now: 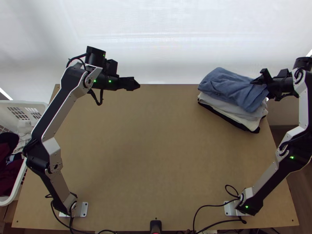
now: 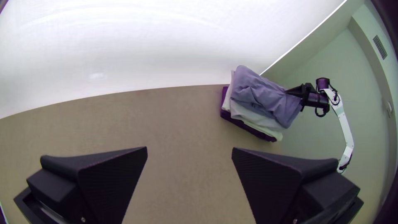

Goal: Fold the t-shirt

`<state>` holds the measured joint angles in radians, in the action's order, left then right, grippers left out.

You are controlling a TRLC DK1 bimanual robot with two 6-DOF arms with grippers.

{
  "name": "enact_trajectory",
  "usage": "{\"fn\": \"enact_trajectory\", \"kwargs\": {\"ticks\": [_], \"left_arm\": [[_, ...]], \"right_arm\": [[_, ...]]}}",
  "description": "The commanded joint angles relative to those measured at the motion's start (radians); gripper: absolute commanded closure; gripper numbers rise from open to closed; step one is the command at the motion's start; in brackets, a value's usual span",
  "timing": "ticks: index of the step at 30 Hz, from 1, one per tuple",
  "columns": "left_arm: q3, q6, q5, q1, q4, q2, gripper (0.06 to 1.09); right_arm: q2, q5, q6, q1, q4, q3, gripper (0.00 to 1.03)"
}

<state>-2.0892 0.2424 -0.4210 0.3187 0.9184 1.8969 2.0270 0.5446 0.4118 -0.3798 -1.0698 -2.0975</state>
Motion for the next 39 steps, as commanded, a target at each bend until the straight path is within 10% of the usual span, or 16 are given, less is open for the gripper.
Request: {"fn": "enact_trajectory", "kwargs": {"ticks": [1,12,27,39], "left_arm": [[-0.029,-0.011,0.004,-0.003,0.008,-0.024,0.1],[-0.029,-0.012,0.004,-0.009,0.01,-0.027,0.1],[-0.04,-0.012,0.004,-0.03,0.011,-0.045,0.1],[-0.04,-0.028,0.004,-0.073,0.043,-0.073,0.1]], "right_arm": [[-0.048,-0.037,-0.044,-0.027,-0.005,0.013,0.05],[-0.105,-0.426,-0.13,-0.131,0.093,0.039,0.05],[-0.458,-0.601,-0.303,0.269,0.577,0.421,0.05],[-0.366,-0.808,-0.39,0.286,1.143,0.781,0.05]]}}
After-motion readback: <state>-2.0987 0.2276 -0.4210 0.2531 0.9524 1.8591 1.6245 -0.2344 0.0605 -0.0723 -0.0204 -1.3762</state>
